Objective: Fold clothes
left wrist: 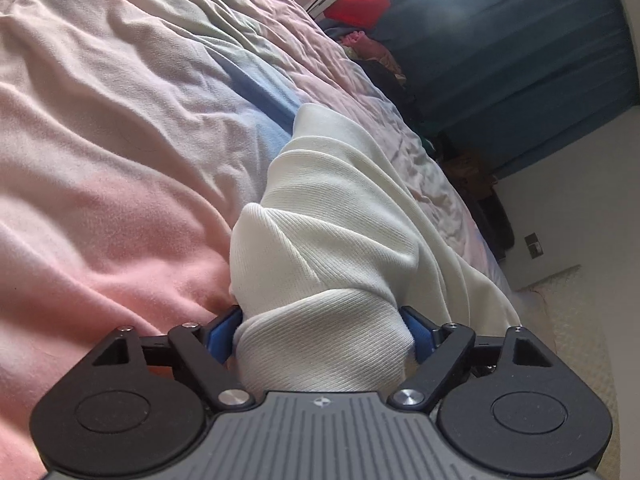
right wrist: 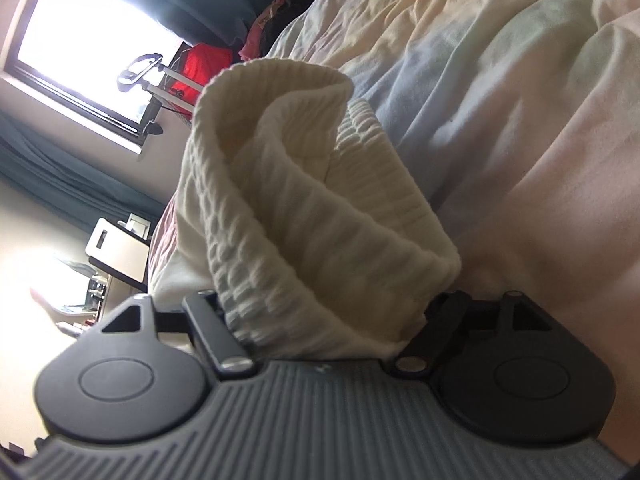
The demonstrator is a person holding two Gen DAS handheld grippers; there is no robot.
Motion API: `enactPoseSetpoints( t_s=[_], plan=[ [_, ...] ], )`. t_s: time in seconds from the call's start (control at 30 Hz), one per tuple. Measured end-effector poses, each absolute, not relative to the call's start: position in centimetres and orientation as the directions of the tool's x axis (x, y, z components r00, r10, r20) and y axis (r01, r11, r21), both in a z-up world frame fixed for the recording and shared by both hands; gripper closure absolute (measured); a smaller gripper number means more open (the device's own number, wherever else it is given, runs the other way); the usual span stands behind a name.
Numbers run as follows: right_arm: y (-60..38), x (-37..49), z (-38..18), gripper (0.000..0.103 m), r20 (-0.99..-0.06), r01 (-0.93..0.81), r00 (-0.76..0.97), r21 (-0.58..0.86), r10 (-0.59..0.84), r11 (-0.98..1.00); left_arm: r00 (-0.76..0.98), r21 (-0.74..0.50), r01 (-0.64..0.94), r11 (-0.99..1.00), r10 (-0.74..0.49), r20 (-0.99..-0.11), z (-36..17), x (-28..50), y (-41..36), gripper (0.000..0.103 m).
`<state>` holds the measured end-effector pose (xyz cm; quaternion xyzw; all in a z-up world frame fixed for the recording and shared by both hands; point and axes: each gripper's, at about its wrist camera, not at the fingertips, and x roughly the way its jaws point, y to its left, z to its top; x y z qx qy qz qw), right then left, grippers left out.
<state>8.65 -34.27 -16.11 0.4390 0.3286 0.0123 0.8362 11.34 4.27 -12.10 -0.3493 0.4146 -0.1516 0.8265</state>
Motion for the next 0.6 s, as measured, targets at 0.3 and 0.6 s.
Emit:
enactPoseSetpoints(
  t_s=[0.3, 0.6],
  plan=[
    [-33.3, 6.6, -12.3, 0.063, -0.474, 0.195, 0.84, 0.719, 0.266, 0.667, 0.657, -0.713, 0.003, 0.701, -0.539, -0.527, -10.3, 9.6, 4.6, 0.05],
    [-36.4, 4.7, -4.3, 0.065, -0.332, 0.111, 0.913, 0.761, 0.238, 0.639, 0.669, -0.781, 0.084, 0.619, -0.616, -0.416, -4.7, 10.3, 1.3, 0.055]
  ],
)
